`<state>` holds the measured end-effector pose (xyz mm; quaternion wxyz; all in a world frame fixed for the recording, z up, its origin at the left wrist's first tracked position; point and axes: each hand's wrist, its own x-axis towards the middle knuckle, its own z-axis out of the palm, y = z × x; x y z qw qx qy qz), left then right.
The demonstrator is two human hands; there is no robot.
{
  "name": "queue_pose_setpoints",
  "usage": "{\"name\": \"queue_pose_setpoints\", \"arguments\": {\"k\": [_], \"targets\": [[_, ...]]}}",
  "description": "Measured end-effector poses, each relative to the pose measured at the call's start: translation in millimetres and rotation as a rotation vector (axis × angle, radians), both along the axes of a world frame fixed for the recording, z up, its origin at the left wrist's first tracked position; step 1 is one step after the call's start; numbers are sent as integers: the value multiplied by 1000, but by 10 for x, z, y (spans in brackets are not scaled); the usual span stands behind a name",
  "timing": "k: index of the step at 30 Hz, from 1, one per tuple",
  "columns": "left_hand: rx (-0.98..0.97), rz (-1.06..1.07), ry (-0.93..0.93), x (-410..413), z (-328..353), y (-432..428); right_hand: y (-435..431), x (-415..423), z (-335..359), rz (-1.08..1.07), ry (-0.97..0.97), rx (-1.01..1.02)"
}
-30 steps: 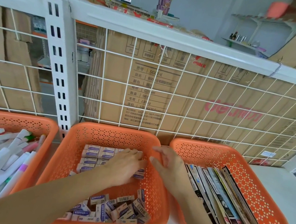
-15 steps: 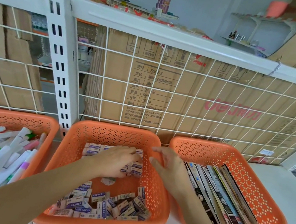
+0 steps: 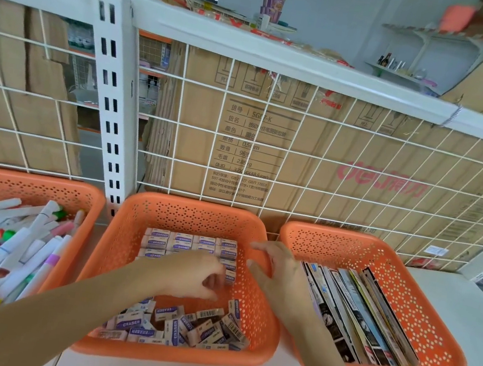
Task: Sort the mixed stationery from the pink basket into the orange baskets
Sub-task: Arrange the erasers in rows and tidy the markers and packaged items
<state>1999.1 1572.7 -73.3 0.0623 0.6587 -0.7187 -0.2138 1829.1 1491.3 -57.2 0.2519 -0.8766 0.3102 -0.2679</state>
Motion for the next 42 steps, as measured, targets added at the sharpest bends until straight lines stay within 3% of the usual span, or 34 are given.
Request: {"name": "queue_pose_setpoints", "arguments": {"k": [4,8,12,14,19,22,30,36,42], "targets": [[216,5,42,-102,-84,77,24,-11,-22,6,12,-44],[193,45,18,-141,-94,115,66,-31,-22,22,39,-140],[145,117,106,-47,19,138,170,-24,22,175,137,-192],[144,138,119,50,92,189,254,15,48,301,232,-163],[175,175,238,273,115,388,382,179,49,487,682,-204],[128,239,303,357,118,483,412,268,11,532,765,-133],[2,338,370,454,194,653,349,327,-35,600,786,-62],[18,336,484,489,200,709,195,326,173,543,584,58],[29,287,604,376,318,637,204,358,289,543,333,460]]}}
